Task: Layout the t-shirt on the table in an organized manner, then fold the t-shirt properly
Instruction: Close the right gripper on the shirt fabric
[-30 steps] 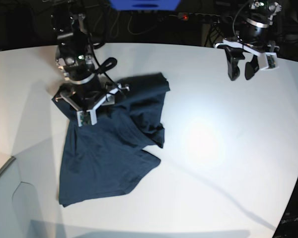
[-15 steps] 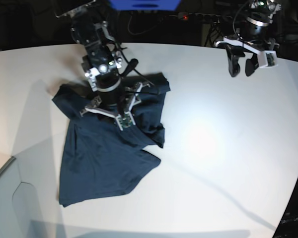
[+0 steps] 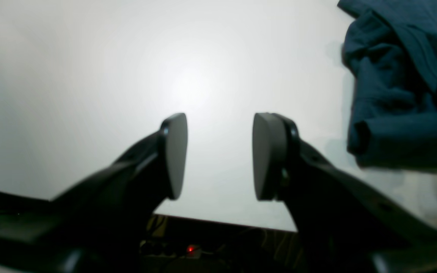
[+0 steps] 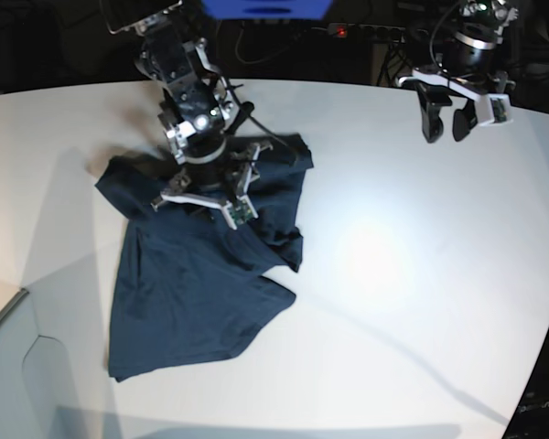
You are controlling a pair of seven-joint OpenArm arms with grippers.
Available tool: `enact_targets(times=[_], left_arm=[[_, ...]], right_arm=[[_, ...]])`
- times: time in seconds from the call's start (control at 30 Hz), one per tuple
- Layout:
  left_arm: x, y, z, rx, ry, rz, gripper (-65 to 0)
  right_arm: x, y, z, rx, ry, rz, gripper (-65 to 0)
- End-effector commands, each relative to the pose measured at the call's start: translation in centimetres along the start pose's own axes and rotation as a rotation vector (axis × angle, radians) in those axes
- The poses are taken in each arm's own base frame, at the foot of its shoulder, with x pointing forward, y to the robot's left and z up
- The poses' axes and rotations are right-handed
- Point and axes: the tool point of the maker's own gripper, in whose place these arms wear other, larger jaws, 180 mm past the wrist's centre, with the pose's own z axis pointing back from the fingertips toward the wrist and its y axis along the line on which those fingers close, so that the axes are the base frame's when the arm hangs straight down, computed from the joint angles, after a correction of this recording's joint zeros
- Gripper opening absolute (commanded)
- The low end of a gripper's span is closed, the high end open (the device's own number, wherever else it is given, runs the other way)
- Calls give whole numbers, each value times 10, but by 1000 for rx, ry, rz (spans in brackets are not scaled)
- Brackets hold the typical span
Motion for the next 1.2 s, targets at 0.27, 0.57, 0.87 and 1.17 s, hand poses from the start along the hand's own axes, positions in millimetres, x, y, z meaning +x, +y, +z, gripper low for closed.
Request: enact_targets(times=[0.27, 0.57, 0.87, 1.17], left_arm=[[11, -1, 1, -9, -39, -8, -379], [15, -3, -2, -13, -52, -7, -379], [16, -2, -2, -11, -53, -8, -379], [14, -2, -1, -11, -48, -8, -379]], right_arm=[[17, 14, 4, 30, -57, 24, -366], [12, 5, -5, 16, -36, 50, -366], [7, 1, -7, 13, -25, 63, -444], [25, -6, -2, -6, -73, 51, -650]])
